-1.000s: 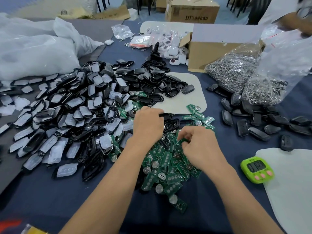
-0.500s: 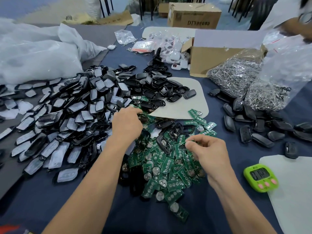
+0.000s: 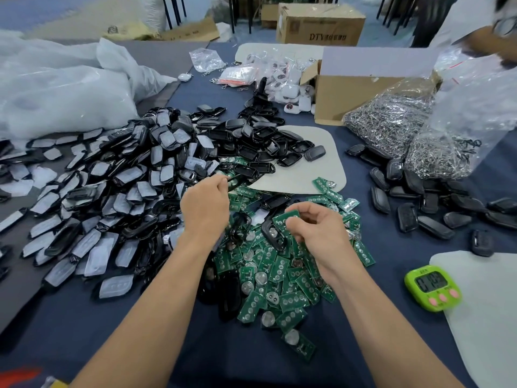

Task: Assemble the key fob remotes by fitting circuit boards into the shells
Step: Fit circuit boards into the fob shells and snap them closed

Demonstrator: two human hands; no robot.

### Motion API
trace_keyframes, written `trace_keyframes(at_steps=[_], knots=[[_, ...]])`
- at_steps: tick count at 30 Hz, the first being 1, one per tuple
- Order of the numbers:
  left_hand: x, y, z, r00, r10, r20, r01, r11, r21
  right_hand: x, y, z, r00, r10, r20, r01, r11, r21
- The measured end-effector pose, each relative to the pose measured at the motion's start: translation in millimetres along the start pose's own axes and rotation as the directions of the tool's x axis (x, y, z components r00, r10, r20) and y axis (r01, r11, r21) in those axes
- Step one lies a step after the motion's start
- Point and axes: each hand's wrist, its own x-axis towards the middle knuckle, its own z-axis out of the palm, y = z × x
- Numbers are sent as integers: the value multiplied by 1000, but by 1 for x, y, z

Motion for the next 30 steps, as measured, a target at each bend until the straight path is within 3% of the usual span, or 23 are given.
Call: trace_keyframes(at_steps=[3,6,9,13,16,19,24,27,30], knots=[[0,-2,-5,1000,18,-18,-18,1000,0,7,-9,4,998,17,60,-19,999,41],[1,3,-10,993,71,96,-70,997,-15,14,-17,7,992,62,109,-84,975,204],[6,9,-12,990,39,139,-33,998,-51,20,-24,9,988,85,126,-120,943,309],[29,17,-1,984,47,172,-31,995,-94,31,-26,10,989,82,119,-115,946,302],[55,24,14,936,112,334,-119,993,3,39,-24,9,985,75,155,-124,933,339],[71,27,24,921,69,383,-99,993,60,46,-17,7,990,26,141,-54,979,197],[67,32,20,989,-11,150,42,978,-204,60,-10,4,992,-124,13,125,992,-14],[39,46,12,973,-120,199,216,786,-579,63,-6,2,981,-193,-33,192,981,-20],[9,53,16,964,-115,241,254,670,-697,59,-2,2,978,-206,-10,206,977,57]])
